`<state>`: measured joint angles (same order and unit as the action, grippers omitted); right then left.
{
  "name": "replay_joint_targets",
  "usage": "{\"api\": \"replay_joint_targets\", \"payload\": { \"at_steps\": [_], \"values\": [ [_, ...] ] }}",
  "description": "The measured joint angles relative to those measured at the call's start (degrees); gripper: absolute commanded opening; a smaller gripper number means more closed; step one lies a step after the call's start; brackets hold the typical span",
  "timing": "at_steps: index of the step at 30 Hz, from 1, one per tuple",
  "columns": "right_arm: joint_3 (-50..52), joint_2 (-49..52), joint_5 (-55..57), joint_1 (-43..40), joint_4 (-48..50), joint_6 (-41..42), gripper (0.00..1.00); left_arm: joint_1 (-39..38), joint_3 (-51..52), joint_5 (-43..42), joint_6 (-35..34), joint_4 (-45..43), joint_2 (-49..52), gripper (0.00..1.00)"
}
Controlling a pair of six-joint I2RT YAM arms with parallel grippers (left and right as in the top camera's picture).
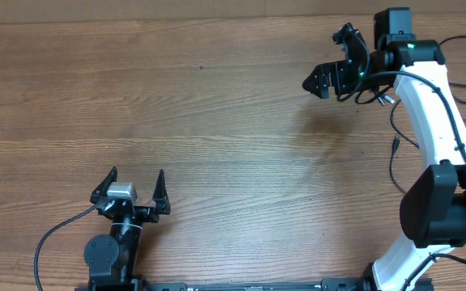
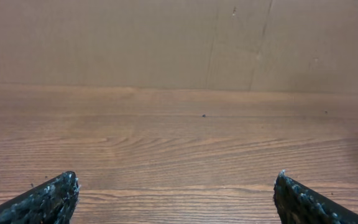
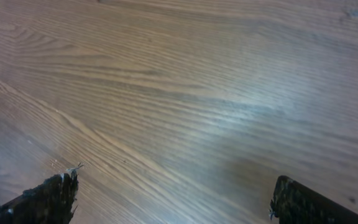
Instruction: Untangle cables
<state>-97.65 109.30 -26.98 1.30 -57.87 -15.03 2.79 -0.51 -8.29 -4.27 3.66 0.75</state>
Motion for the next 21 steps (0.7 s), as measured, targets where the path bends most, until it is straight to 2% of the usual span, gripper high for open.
{"api": "replay_joint_targets", "payload": {
  "at_steps": [4,9,17,21],
  "values": [
    [3.65,-0.02,0.00,2.43,5.35,0.04,1.00,0.00,0.00,0.02,0.00,0.00,0.00,1.00],
    [12.94,-2.27,-1.09,3.85,12.57,0.13,1.00,0.00,0.00,0.07,0.00,-0.02,0.00,1.00],
    [30.88,-17.62,-3.21,2.40,29.92,0.37,1.00,0.00,0.00,0.20,0.00,-0.04,0.00,1.00],
    [41.46,-25.33,-3.74,2.16,45.31,0.42,1.00,0.00,0.00,0.22,0.00,0.00,0.00,1.00]
  ]
}}
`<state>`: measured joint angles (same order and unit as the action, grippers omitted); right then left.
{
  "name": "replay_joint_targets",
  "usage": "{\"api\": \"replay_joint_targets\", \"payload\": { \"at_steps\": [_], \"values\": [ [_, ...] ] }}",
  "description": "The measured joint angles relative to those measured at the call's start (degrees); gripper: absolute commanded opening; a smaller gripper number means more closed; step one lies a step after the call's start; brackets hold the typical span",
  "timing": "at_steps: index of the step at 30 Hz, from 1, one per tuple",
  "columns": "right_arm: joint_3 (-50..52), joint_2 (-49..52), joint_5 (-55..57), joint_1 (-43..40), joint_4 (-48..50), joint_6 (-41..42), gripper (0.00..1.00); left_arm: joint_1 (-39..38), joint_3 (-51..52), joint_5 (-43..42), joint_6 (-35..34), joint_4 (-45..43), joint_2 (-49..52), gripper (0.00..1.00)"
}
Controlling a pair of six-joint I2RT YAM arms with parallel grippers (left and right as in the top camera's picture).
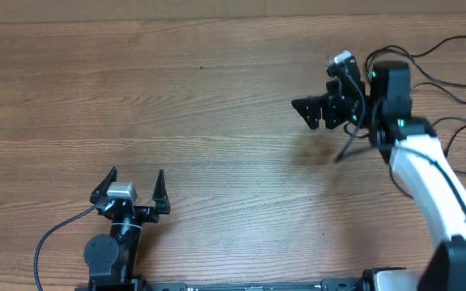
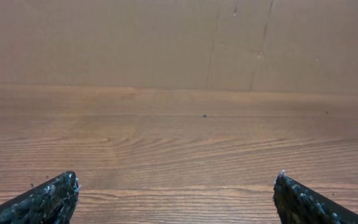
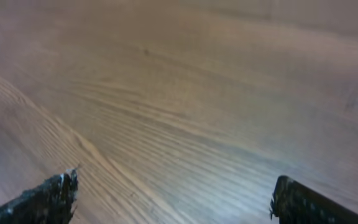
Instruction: Untangle cables
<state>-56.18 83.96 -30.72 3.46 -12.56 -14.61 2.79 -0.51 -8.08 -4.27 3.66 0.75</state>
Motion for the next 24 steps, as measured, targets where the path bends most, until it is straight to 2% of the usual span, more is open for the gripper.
{"api": "replay_joint_targets", "payload": {
  "at_steps": [15,20,24],
  "values": [
    [42.88,-21.40,-0.46,-0.07,48.19,-0.02,1.00,0.00,0.00,0.17,0.00,0.00,0.00,1.00],
    [52.70,-29.24,-0.42,-0.04,55.17,-0.24,1.00,0.00,0.00,0.17,0.00,0.00,0.00,1.00],
    [55.17,-36.65,-0.44,-0.04,50.60,-0.42,1.00,0.00,0.00,0.17,0.00,0.00,0.00,1.00]
  ]
}}
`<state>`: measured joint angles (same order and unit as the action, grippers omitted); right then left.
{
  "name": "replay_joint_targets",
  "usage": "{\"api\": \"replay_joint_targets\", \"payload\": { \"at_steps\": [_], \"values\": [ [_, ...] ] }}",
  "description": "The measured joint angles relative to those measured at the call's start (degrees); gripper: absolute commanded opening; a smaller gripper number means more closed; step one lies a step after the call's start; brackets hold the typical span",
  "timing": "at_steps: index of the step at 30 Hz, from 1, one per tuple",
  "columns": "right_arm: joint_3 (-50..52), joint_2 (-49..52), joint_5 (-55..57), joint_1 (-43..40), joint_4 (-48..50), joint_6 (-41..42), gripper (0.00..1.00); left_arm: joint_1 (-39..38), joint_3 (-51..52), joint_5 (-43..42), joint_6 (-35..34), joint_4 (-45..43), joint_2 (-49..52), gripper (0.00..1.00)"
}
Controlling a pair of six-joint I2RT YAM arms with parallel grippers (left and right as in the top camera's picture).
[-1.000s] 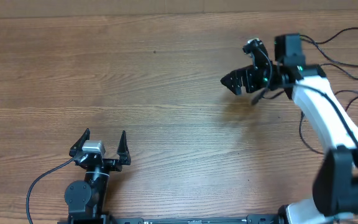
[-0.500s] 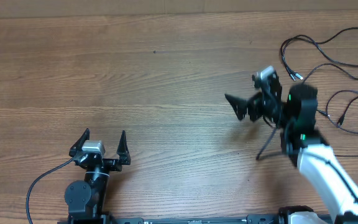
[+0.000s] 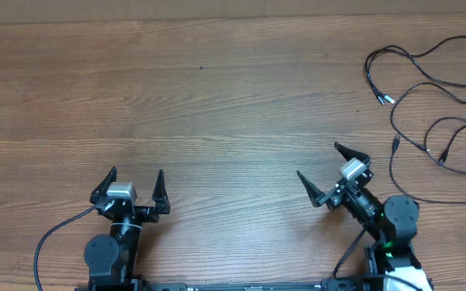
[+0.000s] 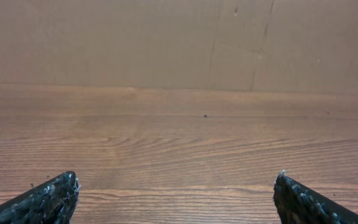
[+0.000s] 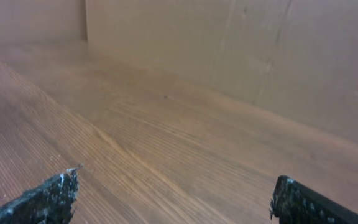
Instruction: Untangle cables
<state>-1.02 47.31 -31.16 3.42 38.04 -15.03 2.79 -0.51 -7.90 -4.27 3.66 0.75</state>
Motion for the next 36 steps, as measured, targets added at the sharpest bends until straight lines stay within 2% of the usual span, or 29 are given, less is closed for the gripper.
{"api": "replay_joint_targets", "payload": {
  "at_steps": [26,30,36],
  "values": [
    [0.00,-41.97,2.12,-0.02,-41.11,0.00,1.00,0.00,0.00,0.00,0.00,0.00,0.00,1.00],
    [0.00,-46.38,2.47,-0.02,-40.63,-0.02,1.00,0.00,0.00,0.00,0.00,0.00,0.00,1.00],
    [0.00,-46.60,2.99,-0.02,-41.13,-0.02,1.00,0.00,0.00,0.00,0.00,0.00,0.00,1.00]
  ]
}}
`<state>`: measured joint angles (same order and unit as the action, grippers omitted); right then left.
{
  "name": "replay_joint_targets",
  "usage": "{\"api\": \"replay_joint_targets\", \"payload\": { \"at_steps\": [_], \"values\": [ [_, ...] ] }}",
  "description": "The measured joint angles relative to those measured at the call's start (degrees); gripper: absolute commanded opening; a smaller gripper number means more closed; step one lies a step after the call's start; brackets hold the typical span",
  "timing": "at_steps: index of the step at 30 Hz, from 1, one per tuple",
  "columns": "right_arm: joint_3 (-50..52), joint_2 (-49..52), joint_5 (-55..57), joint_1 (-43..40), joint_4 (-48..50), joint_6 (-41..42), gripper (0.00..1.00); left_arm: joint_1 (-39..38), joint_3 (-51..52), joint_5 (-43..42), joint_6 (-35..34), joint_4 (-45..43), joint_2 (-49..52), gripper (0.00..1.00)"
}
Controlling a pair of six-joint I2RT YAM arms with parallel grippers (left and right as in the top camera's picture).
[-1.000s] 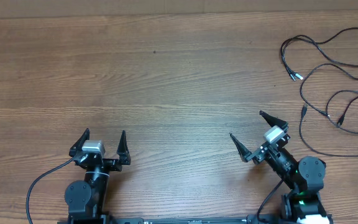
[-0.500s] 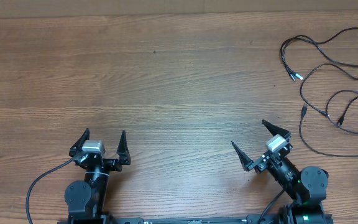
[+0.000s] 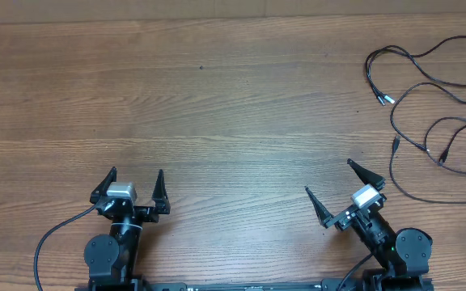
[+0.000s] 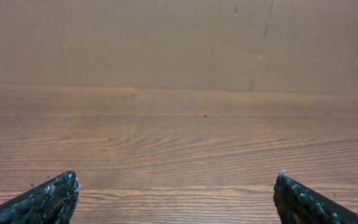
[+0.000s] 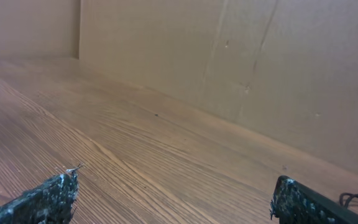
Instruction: Untangle cables
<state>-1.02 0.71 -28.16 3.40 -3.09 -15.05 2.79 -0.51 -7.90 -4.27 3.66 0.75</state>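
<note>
Thin black cables (image 3: 427, 89) lie spread in loose loops at the table's far right, with small plug ends (image 3: 385, 99) pointing left. A bit of cable shows at the right edge of the right wrist view, and another bit of cable at the right edge of the left wrist view. My right gripper (image 3: 336, 192) rests open near the front edge, well short of the cables, holding nothing. My left gripper (image 3: 133, 183) sits open at the front left, empty.
The wooden table (image 3: 217, 105) stretches bare between the two grippers. A brown cardboard wall (image 4: 166, 37) stands along the far edge. The left arm's own black lead (image 3: 55, 234) curls at the front left.
My right gripper has drawn slightly further back and to the right near the front edge, still open. The cables and the left gripper are unmoved.
My right gripper was open over the cables at the far right. Then it was a little nearer, still above them. Later it stood at the front edge, the cables lying spread out and free. Now it rests there, open. The left arm never moved.
</note>
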Motion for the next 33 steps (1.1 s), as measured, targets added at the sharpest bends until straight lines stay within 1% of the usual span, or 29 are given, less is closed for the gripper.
{"api": "replay_joint_targets", "payload": {
  "at_steps": [33],
  "values": [
    [0.00,0.00,2.67,0.00,0.00,0.00,1.00,0.00,0.00,0.00,0.00,0.00,0.00,1.00]
  ]
}}
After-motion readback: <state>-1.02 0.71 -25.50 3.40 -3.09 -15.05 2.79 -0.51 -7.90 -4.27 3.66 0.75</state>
